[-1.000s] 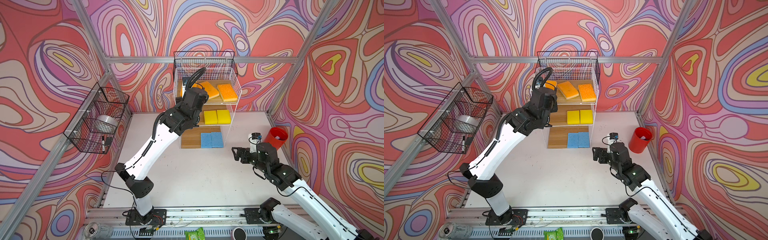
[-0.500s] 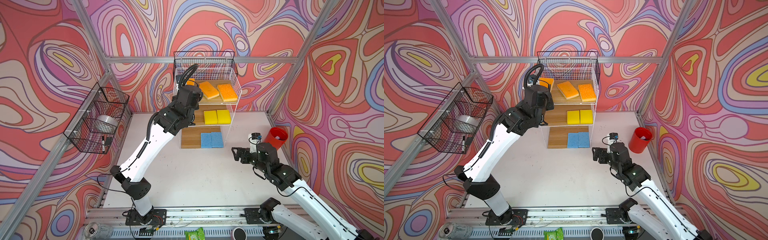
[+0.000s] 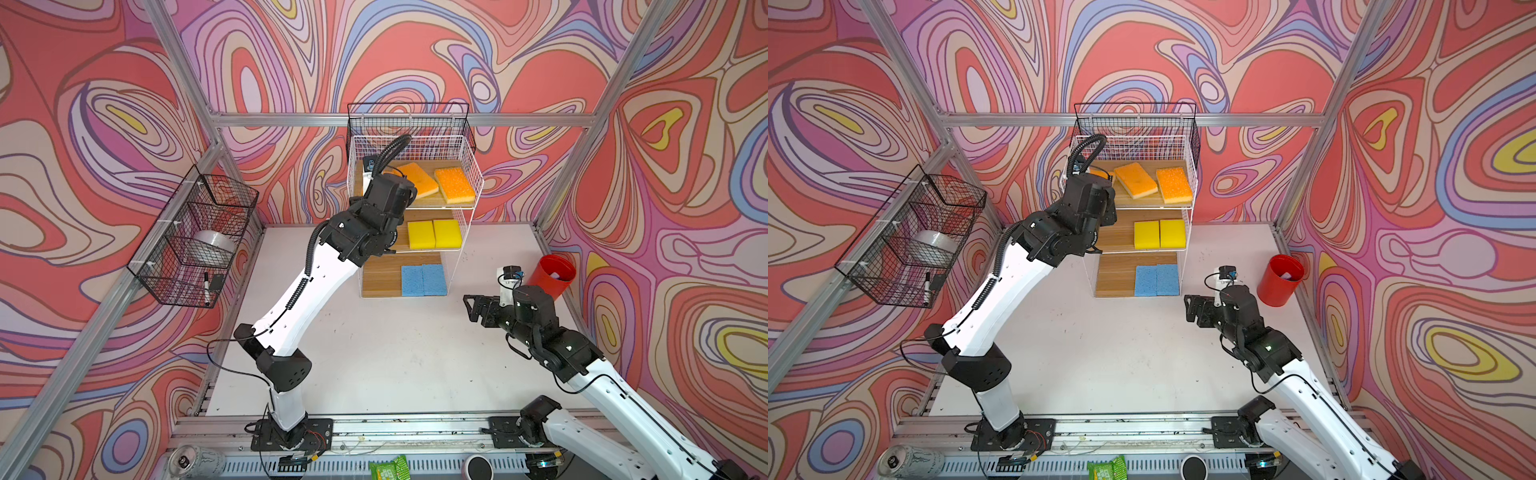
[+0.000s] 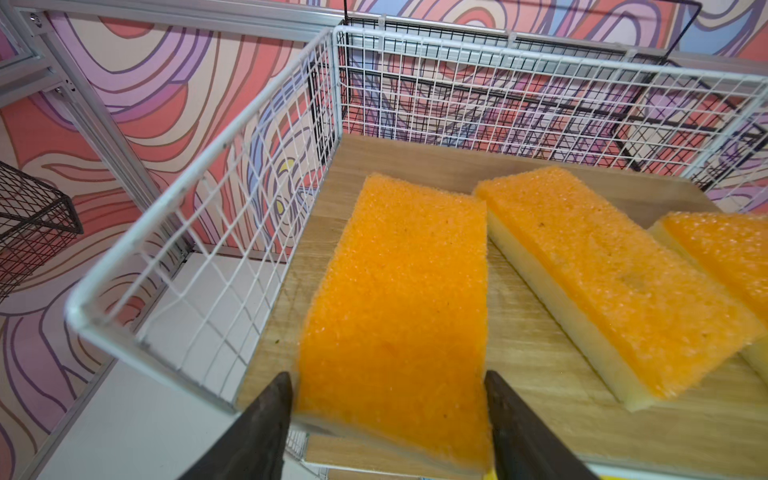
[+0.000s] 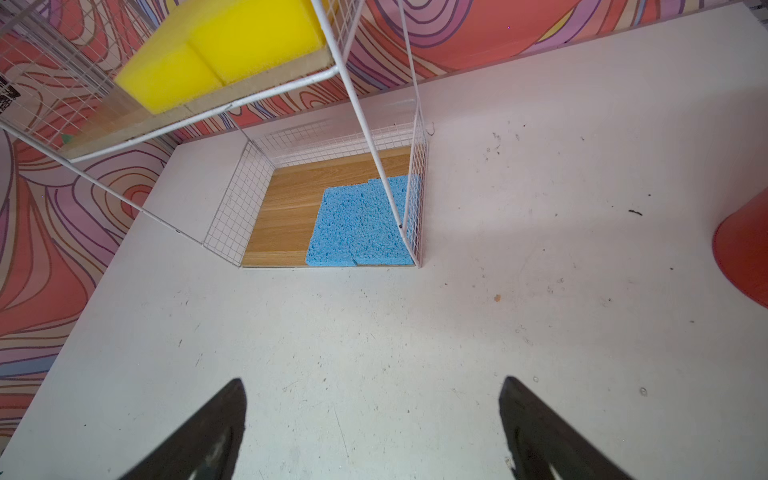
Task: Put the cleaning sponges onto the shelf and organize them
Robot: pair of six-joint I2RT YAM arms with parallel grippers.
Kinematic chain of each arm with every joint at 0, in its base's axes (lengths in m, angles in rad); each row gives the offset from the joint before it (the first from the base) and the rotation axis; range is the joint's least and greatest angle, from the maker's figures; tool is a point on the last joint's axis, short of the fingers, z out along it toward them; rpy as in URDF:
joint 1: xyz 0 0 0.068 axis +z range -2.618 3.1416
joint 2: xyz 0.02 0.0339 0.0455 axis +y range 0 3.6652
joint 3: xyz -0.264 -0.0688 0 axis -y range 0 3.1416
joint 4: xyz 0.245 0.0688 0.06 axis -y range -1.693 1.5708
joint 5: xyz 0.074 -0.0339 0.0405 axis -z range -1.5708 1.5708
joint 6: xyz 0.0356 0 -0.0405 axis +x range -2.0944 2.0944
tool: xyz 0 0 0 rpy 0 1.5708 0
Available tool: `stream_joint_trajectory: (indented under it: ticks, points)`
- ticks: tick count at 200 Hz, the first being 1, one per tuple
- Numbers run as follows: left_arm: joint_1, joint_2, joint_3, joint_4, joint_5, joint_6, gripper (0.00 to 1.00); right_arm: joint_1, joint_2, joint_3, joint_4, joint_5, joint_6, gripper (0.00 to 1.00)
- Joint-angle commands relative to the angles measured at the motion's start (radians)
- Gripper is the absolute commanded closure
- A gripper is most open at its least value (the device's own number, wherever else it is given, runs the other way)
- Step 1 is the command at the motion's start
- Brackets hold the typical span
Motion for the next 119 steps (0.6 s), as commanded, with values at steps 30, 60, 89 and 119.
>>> stream_joint_trajectory:
  ticks: [30, 60, 89, 119]
  points:
    - [-0.001, 0.019, 0.035, -0.008, 0.063, 0.002, 0.16, -0.005, -0.005, -0.006, 0.006, -0.002, 0.001, 0.02]
    - [-0.001, 0.015, 0.035, 0.011, 0.090, 0.002, 0.14, -0.004, -0.004, -0.006, 0.007, -0.002, -0.001, 0.02]
    - [-0.001, 0.000, 0.033, 0.051, 0.139, 0.025, 0.13, -0.004, 0.001, -0.005, 0.008, -0.002, -0.003, 0.01]
    - [0.000, -0.014, 0.038, 0.076, 0.211, 0.050, 0.14, -0.005, 0.004, -0.002, 0.010, -0.002, -0.003, 0.02]
